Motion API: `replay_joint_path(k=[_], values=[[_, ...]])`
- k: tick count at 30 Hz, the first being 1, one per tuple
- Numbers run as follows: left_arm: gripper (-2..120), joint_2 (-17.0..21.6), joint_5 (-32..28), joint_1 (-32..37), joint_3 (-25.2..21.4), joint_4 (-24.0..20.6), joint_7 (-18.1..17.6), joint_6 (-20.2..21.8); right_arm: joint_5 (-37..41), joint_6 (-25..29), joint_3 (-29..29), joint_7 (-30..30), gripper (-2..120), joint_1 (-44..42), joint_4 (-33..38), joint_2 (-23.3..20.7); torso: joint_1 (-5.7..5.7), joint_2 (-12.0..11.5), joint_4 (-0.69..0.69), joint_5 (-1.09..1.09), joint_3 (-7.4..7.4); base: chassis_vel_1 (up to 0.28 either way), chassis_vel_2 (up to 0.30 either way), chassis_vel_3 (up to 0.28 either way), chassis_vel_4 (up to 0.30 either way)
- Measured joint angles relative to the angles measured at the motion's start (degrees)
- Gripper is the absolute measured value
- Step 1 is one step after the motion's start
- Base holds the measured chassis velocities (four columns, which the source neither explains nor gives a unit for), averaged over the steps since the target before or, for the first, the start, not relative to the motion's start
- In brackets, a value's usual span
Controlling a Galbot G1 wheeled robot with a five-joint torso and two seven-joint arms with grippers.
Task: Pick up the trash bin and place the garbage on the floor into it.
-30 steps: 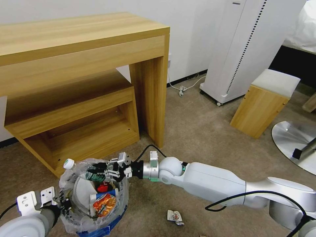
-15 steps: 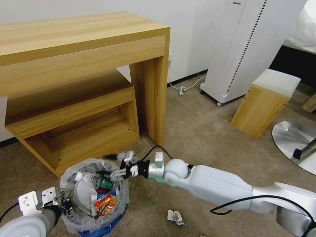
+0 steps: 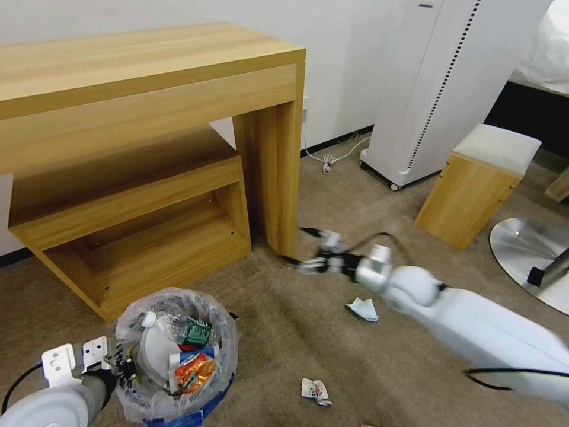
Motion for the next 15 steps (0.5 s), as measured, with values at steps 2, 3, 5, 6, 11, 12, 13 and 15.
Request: replay_joint_path(k=[2, 3, 5, 6, 11, 12, 13, 15], values=[[0, -0.21, 0.54, -0.15, 0.53, 0.08, 0.25, 0.08, -3.33, -0.16, 2.82, 1.24, 100, -4.49, -1.78, -1.19, 0.0, 0.0, 0.03, 0.0, 0.0, 0.0, 0.0, 0.0, 0.0], [0, -0.34, 0.77, -0.16, 0.64, 0.09, 0.39, 0.12, -4.02, -0.15, 3.45, 1.27, 100, -5.9, -2.48, -1.41, 0.0, 0.0, 0.02, 0.02, 0.0, 0.0, 0.0, 0.0, 0.0], [0, -0.55, 1.01, -0.12, 0.69, 0.1, 0.59, 0.16, -4.56, 0.42, 3.92, 0.71, 100, -7.33, -3.4, -1.63, 0.0, 0.0, 0.02, 0.02, 0.0, 0.0, 0.0, 0.0, 0.0], [0, -0.83, 1.46, -0.05, 0.73, 0.18, 0.91, 0.24, -5.18, 1.92, 4.22, -0.46, 100, -8.89, -4.72, -1.82, 0.0, 0.0, 0.03, -0.02, 0.0, 0.0, 0.0, 0.0, 0.0], [0, -1.61, 2.72, -0.26, 1.39, 1.01, 1.39, 0.34, -8.66, 7.91, 3.92, -5.75, 100, -12.33, -10.55, -1.03, 0.0, 0.0, 0.01, -0.02, 0.0, 0.0, 0.0, 0.0, 0.0], [0, -1.61, 2.72, -0.26, 1.39, 1.01, 1.39, 0.34, -8.66, 7.91, 3.92, -5.75, 100, -12.33, -10.55, -1.03, 0.0, 0.0, 0.01, -0.02, 0.0, 0.0, 0.0, 0.0, 0.0], [0, -1.72, 2.88, -0.26, 1.44, 1.12, 1.52, 0.38, -9.14, 8.64, 3.79, -6.71, 100, -12.59, -11.26, -0.64, 0.0, 0.0, 0.02, -0.01, 0.0, 0.0, 0.0, 0.0, 0.0], [0, -1.78, 2.99, -0.42, 1.41, 1.19, 1.85, 0.44, -10.26, 9.78, 3.43, -8.51, 100, -12.88, -12.26, 0.12, 0.0, 0.0, 0.03, -0.01, 0.0, 0.0, 0.0, 0.0, 0.0]])
